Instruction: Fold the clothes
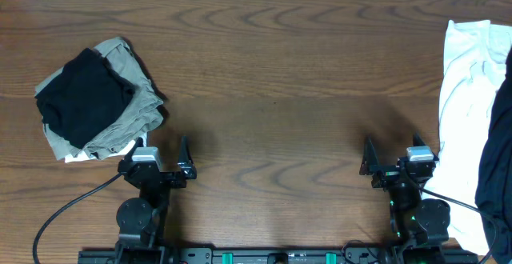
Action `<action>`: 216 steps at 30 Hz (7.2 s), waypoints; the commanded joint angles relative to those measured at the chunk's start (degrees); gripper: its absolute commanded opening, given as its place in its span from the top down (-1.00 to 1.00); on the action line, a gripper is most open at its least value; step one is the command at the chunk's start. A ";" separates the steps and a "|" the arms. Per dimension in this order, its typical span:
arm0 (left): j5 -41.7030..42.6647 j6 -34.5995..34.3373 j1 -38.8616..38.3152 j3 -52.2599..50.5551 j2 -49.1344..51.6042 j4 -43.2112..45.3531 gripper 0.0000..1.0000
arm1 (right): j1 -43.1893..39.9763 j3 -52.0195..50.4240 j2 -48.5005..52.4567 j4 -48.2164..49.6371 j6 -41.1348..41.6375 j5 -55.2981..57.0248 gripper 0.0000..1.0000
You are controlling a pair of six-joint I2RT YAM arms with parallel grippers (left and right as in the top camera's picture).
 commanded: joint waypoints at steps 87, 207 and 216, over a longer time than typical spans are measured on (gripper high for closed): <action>12.68 -6.45 -0.09 45.38 51.54 -37.79 -0.96 | -0.81 36.33 41.64 -45.64 18.56 10.19 -0.98; 28.57 -17.81 -24.35 45.27 87.89 -9.64 0.03 | -49.40 31.63 77.40 -28.52 26.86 16.39 0.03; 28.52 -18.29 -26.49 45.27 96.21 -2.43 -0.19 | -49.44 31.56 77.59 -28.61 26.84 15.65 -0.01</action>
